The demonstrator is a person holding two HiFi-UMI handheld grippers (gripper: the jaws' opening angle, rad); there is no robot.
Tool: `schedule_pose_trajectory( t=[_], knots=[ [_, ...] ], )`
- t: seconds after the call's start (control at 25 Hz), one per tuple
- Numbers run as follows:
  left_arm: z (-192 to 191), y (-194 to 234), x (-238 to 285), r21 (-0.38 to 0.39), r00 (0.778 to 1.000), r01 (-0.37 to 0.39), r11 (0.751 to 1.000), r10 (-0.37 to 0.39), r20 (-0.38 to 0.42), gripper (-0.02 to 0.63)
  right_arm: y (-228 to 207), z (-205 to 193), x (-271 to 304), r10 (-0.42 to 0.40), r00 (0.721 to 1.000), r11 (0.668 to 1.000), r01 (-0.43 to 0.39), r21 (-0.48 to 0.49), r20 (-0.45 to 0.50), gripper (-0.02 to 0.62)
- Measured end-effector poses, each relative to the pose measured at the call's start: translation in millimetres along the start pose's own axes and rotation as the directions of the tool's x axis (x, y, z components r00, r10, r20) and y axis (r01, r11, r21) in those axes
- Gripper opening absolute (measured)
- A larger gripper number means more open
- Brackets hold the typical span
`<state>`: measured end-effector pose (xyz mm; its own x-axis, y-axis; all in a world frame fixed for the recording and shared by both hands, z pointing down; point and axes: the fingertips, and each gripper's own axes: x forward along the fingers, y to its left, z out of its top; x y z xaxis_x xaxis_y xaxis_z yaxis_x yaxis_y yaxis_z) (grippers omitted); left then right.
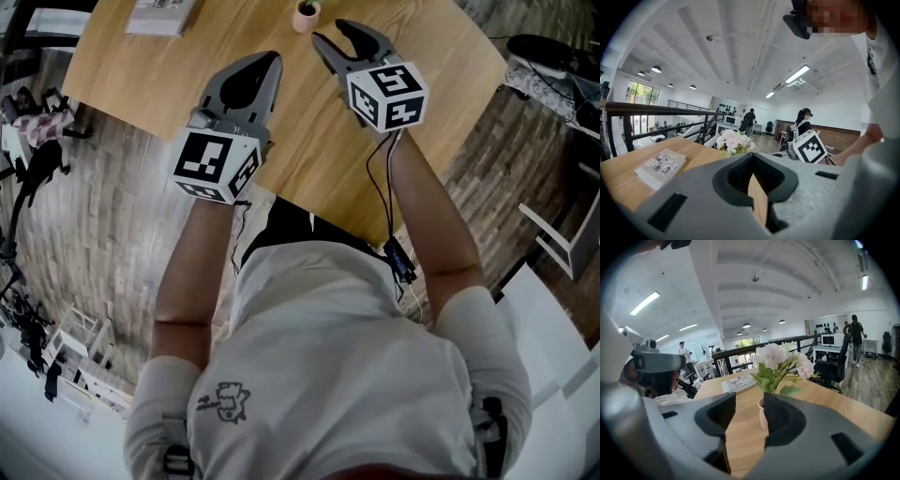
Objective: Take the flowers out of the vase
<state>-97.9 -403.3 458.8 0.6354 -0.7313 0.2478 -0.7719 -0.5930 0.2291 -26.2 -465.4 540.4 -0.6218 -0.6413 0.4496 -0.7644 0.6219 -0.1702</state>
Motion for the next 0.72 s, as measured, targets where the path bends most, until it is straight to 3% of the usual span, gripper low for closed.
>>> schedule_pose_trajectory(
  t=[0.72],
  knots=[
    [-16.6,44.7,30.2,-0.072,0.999,-0.031,0.997,0.030,-0.016,0.005,-44.0,-8.8,82.3,-0.064,0.997,0.998,0.064,0.001,-0.053,0.219]
  ],
)
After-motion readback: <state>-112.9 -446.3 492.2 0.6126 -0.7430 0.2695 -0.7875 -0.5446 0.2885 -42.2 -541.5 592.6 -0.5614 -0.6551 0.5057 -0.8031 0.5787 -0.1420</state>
